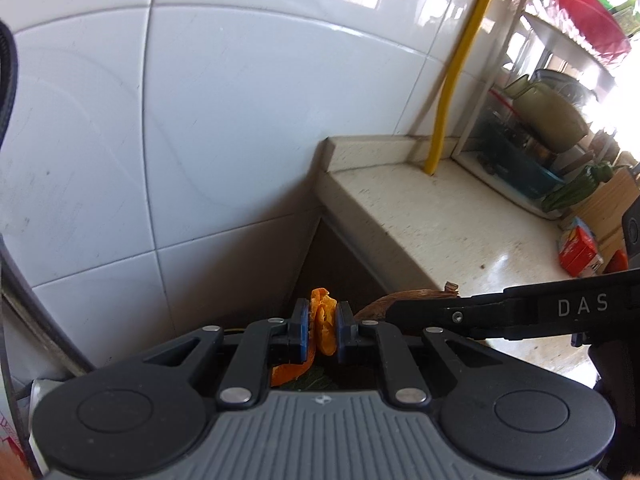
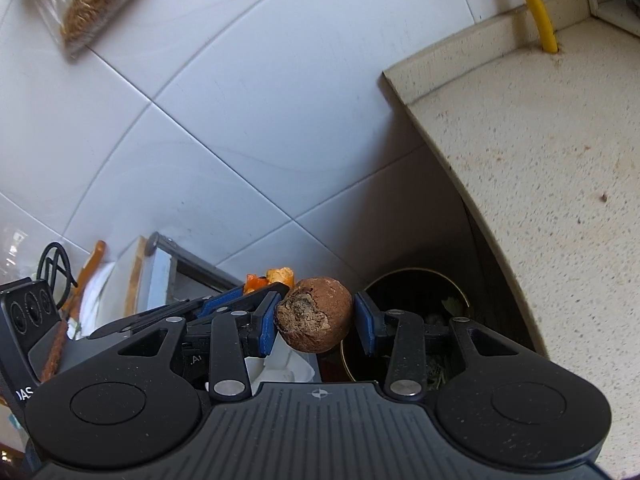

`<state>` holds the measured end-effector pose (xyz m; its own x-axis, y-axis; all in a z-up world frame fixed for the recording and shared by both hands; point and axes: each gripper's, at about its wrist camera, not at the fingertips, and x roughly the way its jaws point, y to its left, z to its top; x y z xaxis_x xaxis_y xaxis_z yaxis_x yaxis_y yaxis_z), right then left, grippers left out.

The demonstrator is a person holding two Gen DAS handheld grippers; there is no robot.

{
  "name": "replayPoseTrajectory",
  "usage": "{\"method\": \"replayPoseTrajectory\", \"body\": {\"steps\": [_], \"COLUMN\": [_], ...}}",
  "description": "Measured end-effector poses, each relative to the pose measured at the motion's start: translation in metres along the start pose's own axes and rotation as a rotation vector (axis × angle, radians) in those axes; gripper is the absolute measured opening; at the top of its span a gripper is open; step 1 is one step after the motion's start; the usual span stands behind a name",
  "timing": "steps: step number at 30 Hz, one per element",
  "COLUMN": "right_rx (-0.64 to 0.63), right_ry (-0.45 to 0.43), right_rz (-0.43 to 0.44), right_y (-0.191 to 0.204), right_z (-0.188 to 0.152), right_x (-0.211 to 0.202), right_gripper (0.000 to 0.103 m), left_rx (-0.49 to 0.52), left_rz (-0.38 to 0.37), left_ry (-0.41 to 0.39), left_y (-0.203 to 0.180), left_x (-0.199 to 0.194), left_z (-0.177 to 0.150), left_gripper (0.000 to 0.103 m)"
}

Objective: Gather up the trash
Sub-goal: 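Carry the orange peel and sweet potato off the counter to above the bin, then open both grippers to drop the peel and sweet potato into the bin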

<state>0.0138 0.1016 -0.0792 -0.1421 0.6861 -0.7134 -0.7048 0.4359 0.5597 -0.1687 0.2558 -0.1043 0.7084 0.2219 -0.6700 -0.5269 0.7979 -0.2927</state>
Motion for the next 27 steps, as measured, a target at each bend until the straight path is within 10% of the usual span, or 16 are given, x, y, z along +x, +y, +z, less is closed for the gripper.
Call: {"method": "replayPoseTrajectory", "body": {"steps": [20, 27], "right_rx": [0.045, 0.035], "right_ry": [0.052, 0.029], "right_rz": [-0.047, -0.045], "right_y": [-0.004, -0.002], "right_z": [-0.004, -0.008], "right_x": [0.045, 0.026], "right_gripper": [0.055, 0.061], "left_rx": [-0.024, 0.004], "left_rz": [0.116, 0.133], "left_ry": [0.101, 0.087], "left_y": [0.028, 0.019], "left_x": [0.030, 0.027], "left_z": [-0.007, -0.003], "left_gripper": [0.019, 0.041]}}
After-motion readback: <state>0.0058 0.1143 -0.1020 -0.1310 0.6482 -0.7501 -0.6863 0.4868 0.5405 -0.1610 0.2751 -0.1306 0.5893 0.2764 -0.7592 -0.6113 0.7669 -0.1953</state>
